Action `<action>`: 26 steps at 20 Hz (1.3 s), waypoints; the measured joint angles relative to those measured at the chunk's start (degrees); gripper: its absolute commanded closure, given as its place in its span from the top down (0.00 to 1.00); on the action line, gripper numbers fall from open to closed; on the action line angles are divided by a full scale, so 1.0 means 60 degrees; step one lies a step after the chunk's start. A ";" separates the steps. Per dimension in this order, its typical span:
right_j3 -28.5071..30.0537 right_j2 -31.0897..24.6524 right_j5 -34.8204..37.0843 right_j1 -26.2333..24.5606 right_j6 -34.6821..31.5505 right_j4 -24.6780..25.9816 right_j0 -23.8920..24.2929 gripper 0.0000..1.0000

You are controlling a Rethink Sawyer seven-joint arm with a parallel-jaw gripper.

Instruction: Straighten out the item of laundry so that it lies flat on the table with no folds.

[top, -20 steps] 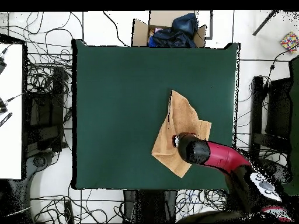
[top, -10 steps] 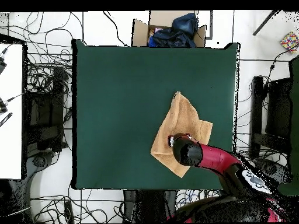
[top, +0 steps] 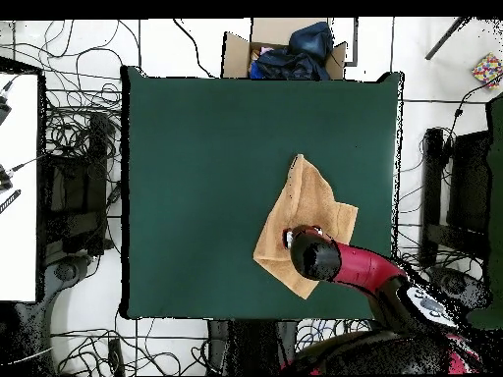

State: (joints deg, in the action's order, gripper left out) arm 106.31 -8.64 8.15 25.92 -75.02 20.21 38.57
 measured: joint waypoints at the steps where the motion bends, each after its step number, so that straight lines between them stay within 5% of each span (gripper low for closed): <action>1: 0.0008 0.0000 0.0000 0.0010 0.0000 0.0001 0.0000 1.00; 26: 0.0528 0.0008 0.0143 0.0726 0.0000 0.0000 0.0085 1.00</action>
State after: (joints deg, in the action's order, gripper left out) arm 109.48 -8.59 9.00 30.28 -75.02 20.21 39.08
